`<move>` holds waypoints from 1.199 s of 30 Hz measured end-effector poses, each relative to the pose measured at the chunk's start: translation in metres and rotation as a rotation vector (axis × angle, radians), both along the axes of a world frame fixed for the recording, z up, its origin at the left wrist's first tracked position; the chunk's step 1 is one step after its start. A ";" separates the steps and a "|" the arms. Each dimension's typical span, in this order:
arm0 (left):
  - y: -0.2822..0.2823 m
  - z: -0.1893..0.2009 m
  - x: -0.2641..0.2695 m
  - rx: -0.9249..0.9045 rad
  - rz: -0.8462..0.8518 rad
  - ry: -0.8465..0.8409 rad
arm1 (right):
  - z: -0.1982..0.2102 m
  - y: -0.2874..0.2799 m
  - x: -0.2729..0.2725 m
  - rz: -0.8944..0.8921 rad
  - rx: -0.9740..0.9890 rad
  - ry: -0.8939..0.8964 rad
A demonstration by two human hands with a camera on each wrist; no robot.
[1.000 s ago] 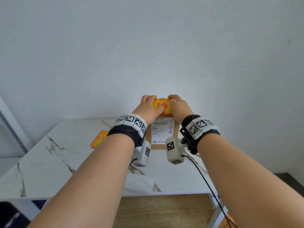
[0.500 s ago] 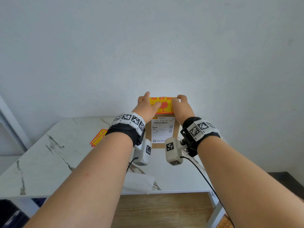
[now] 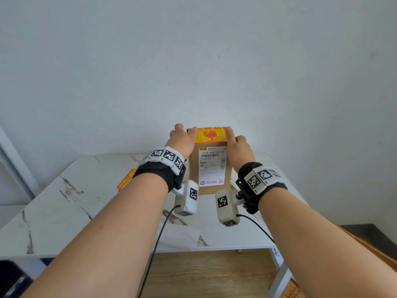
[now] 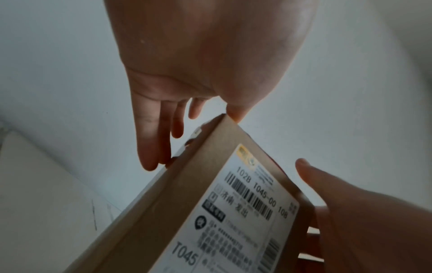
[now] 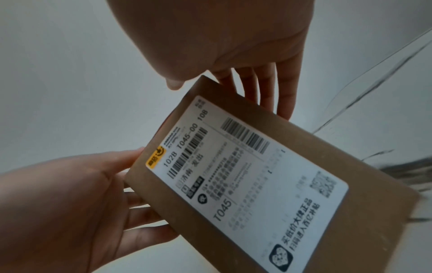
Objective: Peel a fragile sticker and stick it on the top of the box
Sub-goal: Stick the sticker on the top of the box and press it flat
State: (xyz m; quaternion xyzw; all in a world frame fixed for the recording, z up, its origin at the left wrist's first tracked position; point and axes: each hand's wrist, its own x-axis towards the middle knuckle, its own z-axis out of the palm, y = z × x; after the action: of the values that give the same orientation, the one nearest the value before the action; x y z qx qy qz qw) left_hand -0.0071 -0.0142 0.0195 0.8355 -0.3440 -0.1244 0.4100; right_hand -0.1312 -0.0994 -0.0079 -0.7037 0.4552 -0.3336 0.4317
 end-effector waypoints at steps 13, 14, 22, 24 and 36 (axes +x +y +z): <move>-0.010 -0.009 0.001 -0.106 -0.018 -0.076 | -0.005 -0.007 0.013 -0.112 -0.120 0.037; -0.011 -0.011 0.001 -0.107 -0.019 -0.079 | -0.005 -0.008 0.015 -0.120 -0.121 0.028; -0.024 -0.016 0.012 -0.130 -0.019 -0.084 | -0.003 -0.027 0.025 -0.099 -0.146 0.042; -0.028 -0.017 0.017 -0.131 -0.019 -0.079 | 0.000 -0.033 0.028 -0.091 -0.146 0.051; -0.039 -0.020 0.026 -0.018 -0.147 -0.096 | 0.003 -0.047 0.039 -0.024 -0.085 0.115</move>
State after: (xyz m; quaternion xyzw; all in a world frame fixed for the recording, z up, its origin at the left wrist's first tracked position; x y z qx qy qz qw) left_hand 0.0191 -0.0528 -0.0006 0.8093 -0.4248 -0.1108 0.3903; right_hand -0.0924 -0.1464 -0.0046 -0.7341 0.4730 -0.3167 0.3704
